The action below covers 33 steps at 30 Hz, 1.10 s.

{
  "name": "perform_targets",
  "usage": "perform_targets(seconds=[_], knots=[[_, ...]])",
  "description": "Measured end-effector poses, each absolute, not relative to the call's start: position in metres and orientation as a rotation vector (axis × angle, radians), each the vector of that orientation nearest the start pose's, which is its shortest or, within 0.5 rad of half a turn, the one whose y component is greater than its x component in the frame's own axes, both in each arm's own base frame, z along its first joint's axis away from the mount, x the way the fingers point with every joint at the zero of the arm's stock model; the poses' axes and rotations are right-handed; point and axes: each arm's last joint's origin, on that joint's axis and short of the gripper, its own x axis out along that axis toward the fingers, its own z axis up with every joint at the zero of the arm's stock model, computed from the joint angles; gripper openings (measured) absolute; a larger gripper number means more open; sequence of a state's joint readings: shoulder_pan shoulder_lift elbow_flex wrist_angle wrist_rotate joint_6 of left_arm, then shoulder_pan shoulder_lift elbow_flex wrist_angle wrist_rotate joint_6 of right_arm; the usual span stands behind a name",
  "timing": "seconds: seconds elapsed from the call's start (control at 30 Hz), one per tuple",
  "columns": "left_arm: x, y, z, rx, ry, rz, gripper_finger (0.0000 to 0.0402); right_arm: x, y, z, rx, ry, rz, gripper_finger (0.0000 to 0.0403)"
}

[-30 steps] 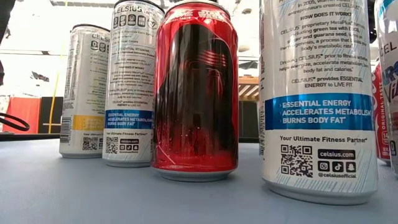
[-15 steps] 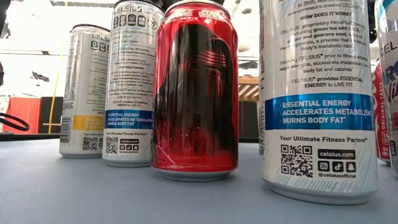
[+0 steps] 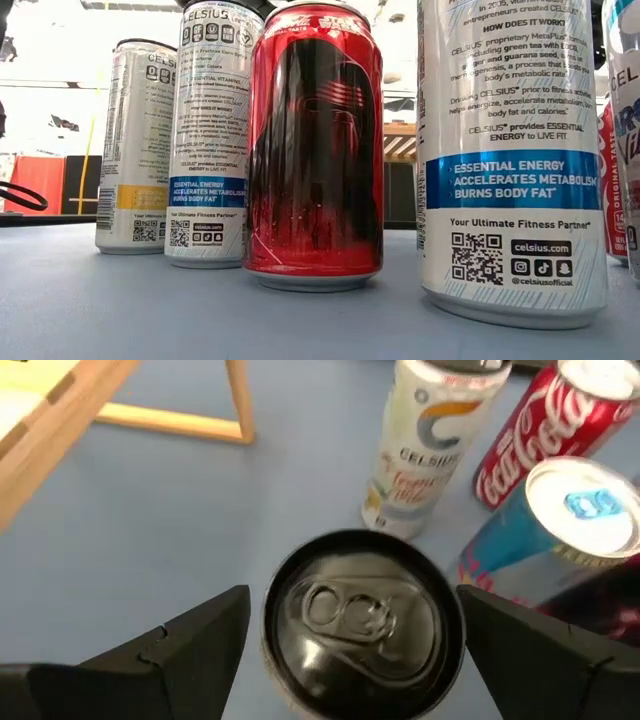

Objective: Place canned beverage on shelf
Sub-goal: Put the top left white-yellow soda can on the shelf

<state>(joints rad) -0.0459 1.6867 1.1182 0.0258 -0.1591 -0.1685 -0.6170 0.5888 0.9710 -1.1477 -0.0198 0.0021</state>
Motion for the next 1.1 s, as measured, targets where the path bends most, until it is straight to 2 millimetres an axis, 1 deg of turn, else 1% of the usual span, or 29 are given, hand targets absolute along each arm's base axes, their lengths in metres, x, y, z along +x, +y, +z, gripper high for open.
perform_targets(seconds=[0.13,0.3,0.63,0.73,0.93,1.1], knots=[[0.370,-0.014,0.229,-0.111,0.509,0.173,0.0336,0.062,-0.043,0.330,0.245,0.736,-0.568,0.0306],[0.365,-0.014,0.217,-0.152,0.511,0.191,0.0336,0.062,-0.043,0.330,0.244,0.734,-0.569,0.0306],[0.365,-0.014,0.218,-0.148,0.488,0.220,0.0333,0.062,-0.043,0.330,0.259,0.730,-0.576,0.0306],[0.365,-0.015,0.218,-0.164,0.489,0.211,0.0314,0.062,-0.043,0.330,0.265,0.728,-0.580,0.0306],[0.366,-0.016,0.219,-0.193,0.479,0.196,0.0236,0.062,-0.043,0.330,0.265,0.728,-0.580,0.0306],[0.368,-0.017,0.223,-0.220,0.445,0.197,0.0235,0.062,-0.044,0.330,0.258,0.731,-0.601,0.0306]])
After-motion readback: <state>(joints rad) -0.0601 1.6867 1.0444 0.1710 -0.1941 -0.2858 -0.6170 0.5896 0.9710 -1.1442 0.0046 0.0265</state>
